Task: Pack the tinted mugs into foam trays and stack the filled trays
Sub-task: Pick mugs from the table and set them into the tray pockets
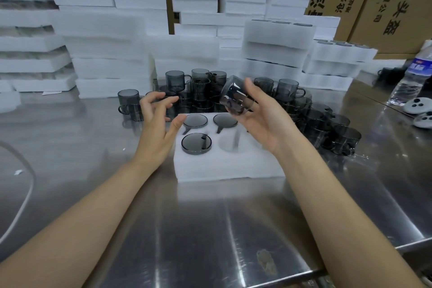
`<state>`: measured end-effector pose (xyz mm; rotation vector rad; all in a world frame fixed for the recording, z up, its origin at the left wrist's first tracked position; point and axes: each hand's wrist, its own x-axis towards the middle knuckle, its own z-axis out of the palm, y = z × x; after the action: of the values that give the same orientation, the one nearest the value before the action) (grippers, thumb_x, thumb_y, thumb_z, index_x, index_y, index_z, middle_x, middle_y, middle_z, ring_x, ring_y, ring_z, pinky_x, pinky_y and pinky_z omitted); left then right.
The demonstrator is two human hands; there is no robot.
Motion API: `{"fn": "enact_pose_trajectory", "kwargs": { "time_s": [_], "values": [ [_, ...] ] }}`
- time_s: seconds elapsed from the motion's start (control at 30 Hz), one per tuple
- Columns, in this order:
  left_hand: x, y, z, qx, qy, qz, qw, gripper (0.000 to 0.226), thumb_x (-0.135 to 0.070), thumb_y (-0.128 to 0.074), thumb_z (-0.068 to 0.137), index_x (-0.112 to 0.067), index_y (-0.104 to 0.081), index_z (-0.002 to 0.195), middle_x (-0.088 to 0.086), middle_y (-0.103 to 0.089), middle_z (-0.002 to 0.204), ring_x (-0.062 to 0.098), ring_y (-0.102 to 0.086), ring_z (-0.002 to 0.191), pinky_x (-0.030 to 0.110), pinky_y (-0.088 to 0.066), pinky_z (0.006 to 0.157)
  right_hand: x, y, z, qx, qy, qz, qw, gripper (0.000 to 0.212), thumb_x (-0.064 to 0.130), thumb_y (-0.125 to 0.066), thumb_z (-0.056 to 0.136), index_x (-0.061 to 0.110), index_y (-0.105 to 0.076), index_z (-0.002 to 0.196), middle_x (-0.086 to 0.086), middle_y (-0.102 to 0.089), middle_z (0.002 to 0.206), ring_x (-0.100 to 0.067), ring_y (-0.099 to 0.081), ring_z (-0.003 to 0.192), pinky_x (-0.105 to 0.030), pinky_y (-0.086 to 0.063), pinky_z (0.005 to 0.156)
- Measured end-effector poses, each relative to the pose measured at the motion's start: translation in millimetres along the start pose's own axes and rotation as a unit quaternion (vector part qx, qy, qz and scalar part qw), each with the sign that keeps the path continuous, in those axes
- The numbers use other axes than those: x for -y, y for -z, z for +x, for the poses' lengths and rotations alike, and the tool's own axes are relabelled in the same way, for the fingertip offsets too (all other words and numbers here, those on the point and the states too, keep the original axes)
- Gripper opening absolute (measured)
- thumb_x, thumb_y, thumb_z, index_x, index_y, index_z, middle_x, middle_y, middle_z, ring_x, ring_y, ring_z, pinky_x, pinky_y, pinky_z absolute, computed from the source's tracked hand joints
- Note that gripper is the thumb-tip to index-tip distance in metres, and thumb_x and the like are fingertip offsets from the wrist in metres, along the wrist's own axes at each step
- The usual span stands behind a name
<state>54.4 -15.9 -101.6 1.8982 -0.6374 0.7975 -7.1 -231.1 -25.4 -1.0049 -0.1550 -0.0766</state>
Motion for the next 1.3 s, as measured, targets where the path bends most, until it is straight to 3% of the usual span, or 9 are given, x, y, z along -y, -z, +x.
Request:
{"fn": "enact_pose_trajectory", "kwargs": {
  "time_s": [0.1,0.17,0.27,0.4,0.6,0.83,1.07,1.17,1.3],
  "values": [
    [-0.7,0.3,-0.6,0.002,0.001,0.004,1.000,0.043,-0.036,-0.053,0.093,-0.012,-0.052,0.129,-0.003,-0.024,0.132,0.002,-0.040,0.115,0.013,-0.039,0.097,1.9,3.7,-0.5,0.011,0.009,-0.100,0.995,0.012,0.023,-0.069,0.085,0.019,-0.080,0.086,-0.001,-0.074,0.093,-0.015,-0.070,0.089,-0.026,-0.053,0.084],
    [-1.8,0.7,-0.6,0.005,0.004,0.004,1.000,0.044,-0.037,-0.052,0.093,-0.012,-0.053,0.129,-0.002,-0.024,0.132,0.008,-0.042,0.116,0.008,-0.038,0.094,5.0,8.7,-1.0,0.033,0.020,-0.156,0.987,0.014,0.023,-0.069,0.086,0.016,-0.077,0.095,-0.006,-0.074,0.100,-0.019,-0.069,0.097,-0.029,-0.053,0.090],
    [-2.9,0.5,-0.5,0.008,0.007,0.003,1.000,0.038,-0.028,-0.055,0.095,-0.010,-0.054,0.128,-0.002,-0.025,0.132,0.014,-0.044,0.116,0.005,-0.037,0.090,15.5,14.5,-5.0,0.098,0.025,-0.214,0.972,0.041,0.014,-0.072,0.082,0.015,-0.063,0.122,-0.011,-0.060,0.128,-0.026,-0.065,0.108,-0.034,-0.052,0.091],
    [-4.5,0.4,-0.5,0.013,0.007,0.002,1.000,0.034,-0.021,-0.056,0.096,-0.008,-0.054,0.127,-0.001,-0.025,0.131,0.011,-0.042,0.116,0.003,-0.036,0.090,22.2,14.2,-10.0,0.142,0.037,-0.289,0.946,0.056,-0.009,-0.071,0.069,0.021,-0.064,0.115,-0.003,-0.062,0.115,-0.015,-0.061,0.107,-0.025,-0.051,0.081],
    [-6.2,0.3,0.3,0.018,0.004,0.002,1.000,0.031,-0.018,-0.056,0.097,-0.008,-0.055,0.126,0.001,-0.026,0.131,0.015,-0.043,0.118,0.002,-0.036,0.088,19.6,14.0,-15.3,0.176,0.042,-0.433,0.883,0.055,-0.010,-0.076,0.071,0.023,-0.065,0.113,-0.001,-0.060,0.119,-0.010,-0.058,0.113,-0.029,-0.044,0.104],
    [-6.8,0.2,0.8,0.021,0.004,0.003,1.000,0.028,-0.015,-0.056,0.097,-0.007,-0.057,0.124,0.001,-0.028,0.130,0.016,-0.043,0.115,0.001,-0.036,0.086,31.2,22.1,-21.7,0.250,0.041,-0.487,0.836,0.058,-0.023,-0.064,0.071,0.012,-0.068,0.117,-0.003,-0.057,0.129,-0.016,-0.051,0.126,-0.042,-0.038,0.110],
    [-6.7,0.3,0.1,0.026,0.008,0.009,1.000,0.025,-0.016,-0.055,0.098,-0.009,-0.058,0.122,-0.001,-0.029,0.129,0.015,-0.044,0.113,0.002,-0.036,0.086,31.4,25.0,-20.4,0.260,0.004,-0.530,0.807,0.055,-0.016,-0.065,0.076,0.015,-0.066,0.122,0.008,-0.057,0.136,-0.006,-0.044,0.133,-0.041,-0.029,0.116],
    [-5.7,0.3,0.2,0.029,0.009,0.009,1.000,0.024,-0.016,-0.054,0.098,-0.010,-0.059,0.121,-0.002,-0.029,0.129,0.013,-0.044,0.114,0.003,-0.036,0.087,26.1,21.0,-18.6,0.241,-0.002,-0.537,0.808,0.045,0.006,-0.071,0.084,0.023,-0.064,0.125,0.014,-0.056,0.136,0.001,-0.044,0.131,-0.036,-0.029,0.116],
    [-4.7,0.5,0.1,0.029,0.011,0.007,0.999,0.023,-0.017,-0.054,0.099,-0.011,-0.059,0.120,-0.002,-0.030,0.128,0.009,-0.042,0.114,0.003,-0.036,0.088,15.9,18.3,-14.6,0.179,0.031,-0.552,0.814,0.037,0.023,-0.075,0.080,0.026,-0.068,0.116,0.013,-0.057,0.122,0.005,-0.055,0.110,-0.015,-0.040,0.100]
  ]
}}
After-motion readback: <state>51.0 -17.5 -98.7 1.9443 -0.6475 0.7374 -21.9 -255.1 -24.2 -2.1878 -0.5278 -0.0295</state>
